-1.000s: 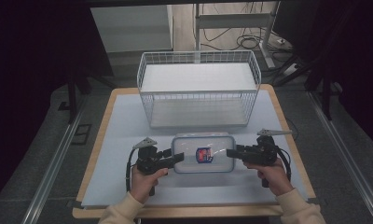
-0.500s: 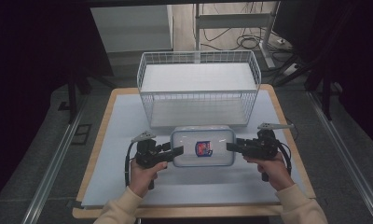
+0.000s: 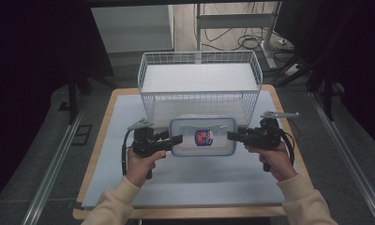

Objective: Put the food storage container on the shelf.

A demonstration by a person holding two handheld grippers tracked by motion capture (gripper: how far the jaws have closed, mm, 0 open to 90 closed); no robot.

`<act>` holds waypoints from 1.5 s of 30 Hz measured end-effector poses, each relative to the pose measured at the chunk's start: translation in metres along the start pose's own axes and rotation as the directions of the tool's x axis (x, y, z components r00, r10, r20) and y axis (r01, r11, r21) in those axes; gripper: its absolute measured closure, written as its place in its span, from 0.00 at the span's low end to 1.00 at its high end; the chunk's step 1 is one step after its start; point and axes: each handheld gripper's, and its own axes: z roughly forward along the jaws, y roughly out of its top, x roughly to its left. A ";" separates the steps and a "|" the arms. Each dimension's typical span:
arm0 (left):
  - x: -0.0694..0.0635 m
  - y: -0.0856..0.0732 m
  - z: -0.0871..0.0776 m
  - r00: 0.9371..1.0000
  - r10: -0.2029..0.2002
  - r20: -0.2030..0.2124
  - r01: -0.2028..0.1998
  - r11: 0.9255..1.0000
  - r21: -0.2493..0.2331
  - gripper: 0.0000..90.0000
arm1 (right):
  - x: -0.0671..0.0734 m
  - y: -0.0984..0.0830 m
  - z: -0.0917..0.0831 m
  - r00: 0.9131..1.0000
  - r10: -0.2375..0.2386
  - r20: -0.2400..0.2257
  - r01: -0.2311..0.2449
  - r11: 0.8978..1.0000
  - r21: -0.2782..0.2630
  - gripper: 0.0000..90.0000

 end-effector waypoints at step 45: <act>0.000 0.105 -0.015 0.998 0.060 -0.010 -0.061 0.996 -0.065 0.49 | 0.007 0.106 -0.003 0.997 -0.078 0.003 0.078 0.995 -0.068 0.55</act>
